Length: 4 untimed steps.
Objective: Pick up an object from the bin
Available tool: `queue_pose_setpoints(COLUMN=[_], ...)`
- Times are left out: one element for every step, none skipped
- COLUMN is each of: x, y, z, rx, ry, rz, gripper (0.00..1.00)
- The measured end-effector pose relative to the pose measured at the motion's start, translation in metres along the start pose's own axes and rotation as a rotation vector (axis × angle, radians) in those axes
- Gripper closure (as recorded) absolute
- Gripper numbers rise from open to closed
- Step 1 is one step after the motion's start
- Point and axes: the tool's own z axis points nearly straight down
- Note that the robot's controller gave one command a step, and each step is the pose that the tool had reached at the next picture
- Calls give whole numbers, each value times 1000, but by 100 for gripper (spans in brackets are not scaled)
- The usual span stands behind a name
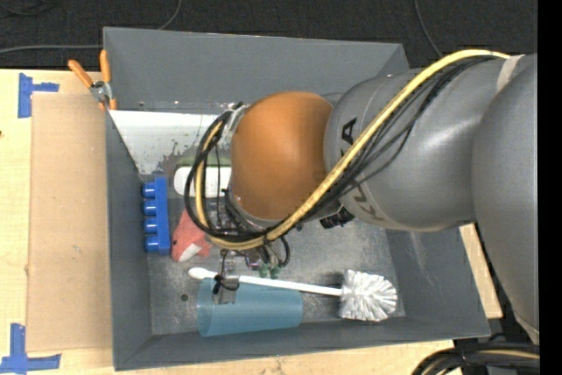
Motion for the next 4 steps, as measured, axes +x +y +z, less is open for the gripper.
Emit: queue_pose_setpoints(x=[-2, 24, 29, 26], y=[-1, -48, -45, -73], z=[-4, 94, 73, 109], rx=[-2, -5, -2, -9], ry=[-8, -10, -7, -25], rz=[6, -47, -72, 82], gripper=[0, 0, 0, 0])
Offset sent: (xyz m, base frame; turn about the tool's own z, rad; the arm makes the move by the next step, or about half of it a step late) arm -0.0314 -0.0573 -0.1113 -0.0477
